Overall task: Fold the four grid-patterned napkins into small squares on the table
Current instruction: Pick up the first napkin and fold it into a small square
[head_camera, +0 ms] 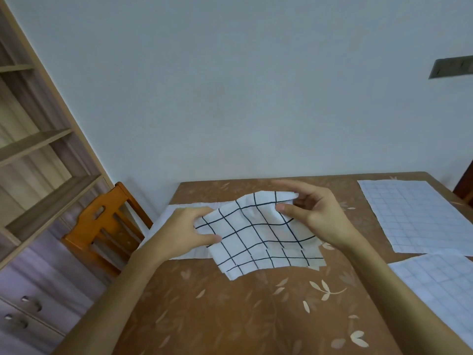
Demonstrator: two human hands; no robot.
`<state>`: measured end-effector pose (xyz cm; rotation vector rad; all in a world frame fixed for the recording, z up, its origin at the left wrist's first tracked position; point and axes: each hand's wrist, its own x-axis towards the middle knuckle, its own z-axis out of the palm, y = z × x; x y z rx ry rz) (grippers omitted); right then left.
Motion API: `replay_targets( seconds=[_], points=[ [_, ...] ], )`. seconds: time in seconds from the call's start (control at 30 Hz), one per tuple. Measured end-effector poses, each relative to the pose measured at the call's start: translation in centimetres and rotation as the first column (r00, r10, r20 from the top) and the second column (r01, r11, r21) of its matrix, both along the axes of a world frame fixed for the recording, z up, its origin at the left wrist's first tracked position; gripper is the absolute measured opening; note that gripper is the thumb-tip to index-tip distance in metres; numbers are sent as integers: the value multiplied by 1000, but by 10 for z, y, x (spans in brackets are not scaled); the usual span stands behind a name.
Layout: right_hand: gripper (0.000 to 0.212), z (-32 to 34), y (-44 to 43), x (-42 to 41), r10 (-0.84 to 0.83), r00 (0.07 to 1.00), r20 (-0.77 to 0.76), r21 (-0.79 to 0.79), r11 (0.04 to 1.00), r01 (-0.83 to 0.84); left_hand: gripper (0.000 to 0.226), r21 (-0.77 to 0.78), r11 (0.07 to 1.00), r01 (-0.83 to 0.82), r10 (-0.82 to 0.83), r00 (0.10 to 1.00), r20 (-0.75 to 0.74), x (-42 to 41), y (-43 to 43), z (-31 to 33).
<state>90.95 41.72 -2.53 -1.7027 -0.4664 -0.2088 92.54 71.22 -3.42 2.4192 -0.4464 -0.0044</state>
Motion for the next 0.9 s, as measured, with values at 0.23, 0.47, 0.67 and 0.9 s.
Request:
replay_targets(
  seconds=[0.23, 0.47, 0.67, 0.9],
  points=[
    [60, 12, 9, 1, 89, 994, 65, -225, 972, -72, 38, -175, 981, 87, -102, 992, -79, 1, -27, 2],
    [57, 1, -6, 7, -187, 977, 100, -200, 958, 204, 22, -491, 871, 2, -54, 994, -92, 3, -36, -1],
    [63, -36, -35, -7, -144, 960, -241, -52, 989, 136, 31, -745, 647, -164, 5, 977, -211, 6, -23, -2],
    [30, -63, -7, -4, 4, 940, -340, 80, 996, 25, 33, -740, 629, -240, 23, 956, -291, 7, -33, -11]
  ],
)
